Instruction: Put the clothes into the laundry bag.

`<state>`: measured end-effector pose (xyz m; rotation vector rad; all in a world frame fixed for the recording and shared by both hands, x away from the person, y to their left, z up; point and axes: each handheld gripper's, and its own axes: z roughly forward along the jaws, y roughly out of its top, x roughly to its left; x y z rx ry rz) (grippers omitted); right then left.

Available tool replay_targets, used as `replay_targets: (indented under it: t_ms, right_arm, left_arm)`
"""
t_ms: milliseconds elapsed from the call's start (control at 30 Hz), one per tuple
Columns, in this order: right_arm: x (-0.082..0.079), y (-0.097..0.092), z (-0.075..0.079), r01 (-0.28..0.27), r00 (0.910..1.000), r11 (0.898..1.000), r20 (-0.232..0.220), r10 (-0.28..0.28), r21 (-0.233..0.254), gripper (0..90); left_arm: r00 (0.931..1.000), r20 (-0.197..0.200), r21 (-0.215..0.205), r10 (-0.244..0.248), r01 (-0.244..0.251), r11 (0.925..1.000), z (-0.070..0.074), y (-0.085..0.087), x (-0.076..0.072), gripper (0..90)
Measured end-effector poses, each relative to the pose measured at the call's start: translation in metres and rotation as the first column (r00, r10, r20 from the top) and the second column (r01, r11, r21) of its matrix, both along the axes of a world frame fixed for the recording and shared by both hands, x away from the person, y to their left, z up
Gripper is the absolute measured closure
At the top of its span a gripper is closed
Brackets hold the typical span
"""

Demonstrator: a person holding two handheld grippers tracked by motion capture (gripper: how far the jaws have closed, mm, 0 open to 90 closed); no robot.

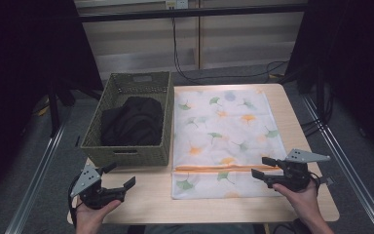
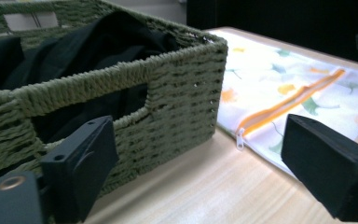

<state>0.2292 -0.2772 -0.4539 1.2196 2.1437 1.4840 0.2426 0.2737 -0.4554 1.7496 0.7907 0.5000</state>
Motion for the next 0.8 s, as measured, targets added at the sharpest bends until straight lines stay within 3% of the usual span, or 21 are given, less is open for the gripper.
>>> replay_targets:
  t_ms: [67, 100, 333, 467, 533, 633, 800]
  right_arm:
    - [0.001, 0.000, 0.000, 0.004, 1.0000, 1.000, -0.005, -0.004, 0.004, 31.1]
    - [0.002, -0.001, -0.001, 0.008, 0.9999, 1.000, -0.011, -0.008, 0.003, 31.1]
    - [0.007, 0.000, -0.001, -0.008, 0.9992, 1.000, -0.038, 0.009, 0.018, 37.2]
    - [0.017, 0.008, -0.004, -0.054, 0.9963, 0.999, -0.068, 0.054, -0.002, 41.3]
    - [0.024, 0.017, -0.004, -0.094, 0.9936, 0.995, -0.067, 0.091, -0.040, 42.4]
    - [0.030, 0.022, -0.004, -0.105, 0.9930, 0.993, -0.061, 0.102, -0.056, 43.3]
    - [0.050, 0.038, -0.003, -0.134, 0.9891, 0.988, -0.072, 0.129, -0.080, 45.6]
  left_arm:
    - [1.0000, -0.006, 0.038, 0.005, -0.005, 0.9993, 0.000, -0.001, 0.000, 9.9]
    - [0.9999, -0.014, 0.023, -0.001, 0.001, 0.9997, -0.001, -0.002, 0.000, 9.9]
    - [0.9997, -0.023, 0.035, 0.005, -0.004, 0.9994, 0.000, -0.003, -0.003, 9.8]
    - [0.9999, -0.016, 0.043, -0.003, 0.003, 0.9991, 0.001, -0.006, -0.001, 9.8]
    - [0.9997, -0.024, 0.041, -0.004, 0.005, 0.9991, 0.000, -0.007, -0.001, 9.9]
    - [0.9991, -0.041, 0.047, -0.014, 0.016, 0.9988, -0.001, -0.007, 0.000, 9.8]
    - [0.9994, -0.018, 0.071, -0.029, 0.031, 0.9970, 0.000, -0.010, -0.004, 9.9]
